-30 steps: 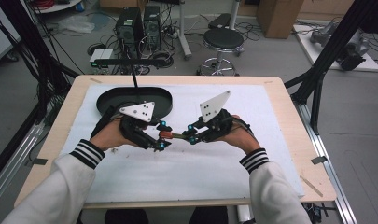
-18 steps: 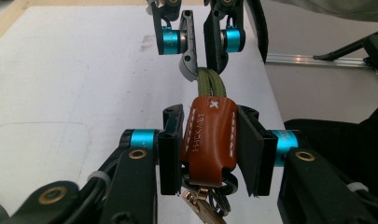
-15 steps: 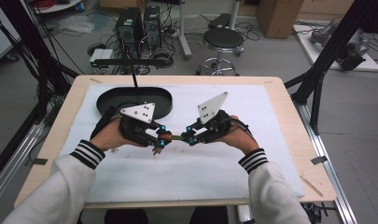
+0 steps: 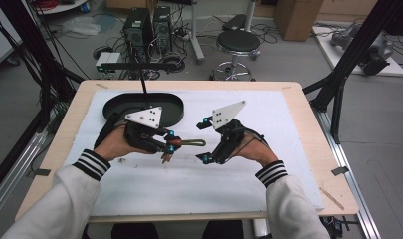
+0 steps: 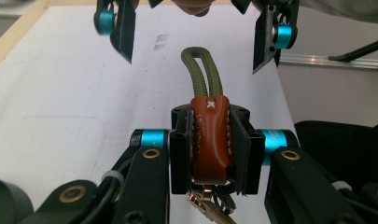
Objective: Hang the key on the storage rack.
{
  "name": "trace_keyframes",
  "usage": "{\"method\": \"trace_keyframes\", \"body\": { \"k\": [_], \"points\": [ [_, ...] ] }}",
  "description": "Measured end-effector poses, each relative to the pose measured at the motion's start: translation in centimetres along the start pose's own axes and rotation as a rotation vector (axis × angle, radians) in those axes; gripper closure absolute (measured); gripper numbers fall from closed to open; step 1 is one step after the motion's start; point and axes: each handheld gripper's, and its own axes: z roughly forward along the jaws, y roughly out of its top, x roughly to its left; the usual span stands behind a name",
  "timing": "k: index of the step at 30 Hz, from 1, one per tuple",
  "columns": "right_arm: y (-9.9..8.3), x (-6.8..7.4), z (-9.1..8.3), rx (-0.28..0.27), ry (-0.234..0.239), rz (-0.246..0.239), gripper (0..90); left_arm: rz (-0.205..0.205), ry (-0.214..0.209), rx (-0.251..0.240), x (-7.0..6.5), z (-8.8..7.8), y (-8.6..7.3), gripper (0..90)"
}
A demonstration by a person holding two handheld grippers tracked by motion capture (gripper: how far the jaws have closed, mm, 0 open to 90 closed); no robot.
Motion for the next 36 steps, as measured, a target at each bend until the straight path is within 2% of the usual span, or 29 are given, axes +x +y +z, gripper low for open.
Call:
{"method": "trace_keyframes", "body": {
  "k": [2, 3, 4, 8, 10, 13, 16, 19, 24, 29, 34, 36],
  "points": [
    [-0.2, 0.0, -0.4, -0.020, -0.013, 0.025, 0.3, -0.015, 0.019, 0.002, 0.1, -0.3, 0.0, 71.6],
    [-0.5, 0.0, -0.9, -0.034, -0.044, 0.037, 0.3, -0.025, 0.035, 0.000, 0.1, -0.4, 0.0, 71.6],
    [-0.5, 0.0, -0.9, -0.034, -0.044, 0.037, 0.3, -0.029, 0.052, -0.004, 0.2, -0.6, 0.0, 71.6],
    [-1.4, 0.2, -2.4, -0.086, -0.127, 0.080, 0.3, -0.042, 0.119, -0.041, 0.4, -1.6, 0.0, 71.7],
    [-2.0, 0.4, -3.2, -0.104, -0.190, 0.121, 0.4, -0.049, 0.156, -0.052, 0.5, -2.0, -0.1, 71.8],
    [-2.9, 0.6, -4.6, -0.149, -0.327, 0.192, 0.3, -0.066, 0.227, -0.066, 0.7, -2.7, -0.2, 71.8],
    [-4.1, 1.2, -6.1, -0.203, -0.439, 0.217, 0.3, -0.084, 0.303, -0.081, 1.0, -3.6, -0.5, 71.9],
    [-5.3, 1.8, -7.4, -0.221, -0.514, 0.241, 0.3, -0.111, 0.374, -0.112, 1.4, -4.6, -1.0, 71.9],
    [-7.2, 2.7, -9.0, -0.274, -0.591, 0.271, 0.3, -0.161, 0.497, -0.158, 2.2, -6.3, -1.8, 72.0],
    [-9.3, 3.8, -9.8, -0.305, -0.667, 0.303, 0.3, -0.187, 0.614, -0.211, 2.6, -7.5, -2.6, 72.0],
    [-11.3, 4.6, -9.9, -0.325, -0.719, 0.324, 0.4, -0.216, 0.688, -0.216, 3.2, -8.2, -3.3, 72.0],
    [-11.9, 4.9, -10.0, -0.345, -0.732, 0.331, 0.3, -0.235, 0.707, -0.232, 3.5, -8.5, -3.5, 72.1]
  ]
}}
